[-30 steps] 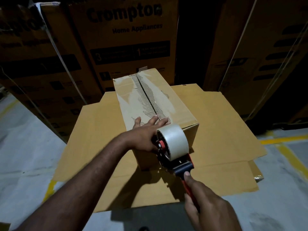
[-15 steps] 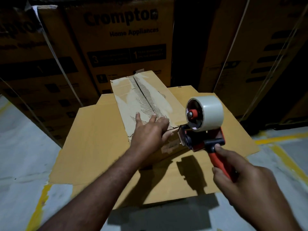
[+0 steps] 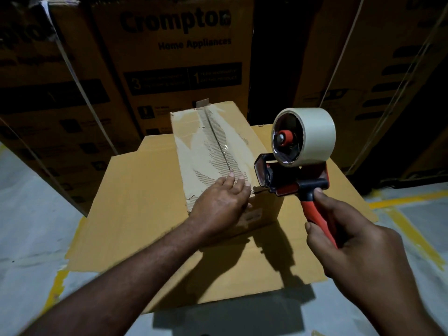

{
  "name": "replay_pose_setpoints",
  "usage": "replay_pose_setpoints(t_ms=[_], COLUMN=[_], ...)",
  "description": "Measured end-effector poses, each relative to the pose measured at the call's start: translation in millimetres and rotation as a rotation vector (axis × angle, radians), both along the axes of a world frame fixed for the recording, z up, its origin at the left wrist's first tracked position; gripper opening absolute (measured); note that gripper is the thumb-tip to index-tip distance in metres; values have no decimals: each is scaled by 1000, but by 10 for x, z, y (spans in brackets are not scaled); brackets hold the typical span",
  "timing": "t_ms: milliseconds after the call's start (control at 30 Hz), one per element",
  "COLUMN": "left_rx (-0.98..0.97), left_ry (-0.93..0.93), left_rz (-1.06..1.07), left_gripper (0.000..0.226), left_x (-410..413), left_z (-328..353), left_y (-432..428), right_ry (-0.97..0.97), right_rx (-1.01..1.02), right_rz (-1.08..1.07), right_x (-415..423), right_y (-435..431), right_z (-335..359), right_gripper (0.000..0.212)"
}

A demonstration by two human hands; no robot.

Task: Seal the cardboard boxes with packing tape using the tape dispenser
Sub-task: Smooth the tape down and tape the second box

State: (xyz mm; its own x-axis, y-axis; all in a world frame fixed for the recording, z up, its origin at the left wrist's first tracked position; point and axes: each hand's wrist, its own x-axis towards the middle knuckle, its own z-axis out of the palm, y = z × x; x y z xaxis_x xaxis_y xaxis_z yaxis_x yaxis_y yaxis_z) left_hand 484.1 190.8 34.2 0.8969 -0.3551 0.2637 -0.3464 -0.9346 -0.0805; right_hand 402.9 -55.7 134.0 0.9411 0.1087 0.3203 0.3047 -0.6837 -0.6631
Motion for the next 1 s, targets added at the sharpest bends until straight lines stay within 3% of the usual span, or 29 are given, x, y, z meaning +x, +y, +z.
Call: replay_pose_setpoints(t_ms=[133, 367, 433, 533, 667, 933, 1000], left_rx=[-94, -401, -414, -263, -216, -217, -364], left_ry=[-54, 180, 38, -226, -345, -173, -58], left_rz=[-262, -30, -37, -196, -346, -435, -361], left_gripper=[43, 56, 51, 42, 43, 56, 63], left_x=[131, 138, 138, 187, 272, 285, 244], left_z=[115, 161, 83, -91, -155, -80, -40], left_y=[395, 503, 452, 471, 739, 1390, 1377], right_ry=[-50, -22, -12, 6, 23, 60, 89], right_rx=[-4, 55, 52, 64, 52, 75, 113], right_rz=[44, 44, 26, 13, 17, 68, 94], right_x=[20, 79, 110, 165, 219, 311, 335], right_y=[69, 210, 242, 294, 393, 631, 718], right_z=[45, 28, -5, -46, -73, -95, -98], right_gripper=[63, 62, 62, 61, 62, 61, 60])
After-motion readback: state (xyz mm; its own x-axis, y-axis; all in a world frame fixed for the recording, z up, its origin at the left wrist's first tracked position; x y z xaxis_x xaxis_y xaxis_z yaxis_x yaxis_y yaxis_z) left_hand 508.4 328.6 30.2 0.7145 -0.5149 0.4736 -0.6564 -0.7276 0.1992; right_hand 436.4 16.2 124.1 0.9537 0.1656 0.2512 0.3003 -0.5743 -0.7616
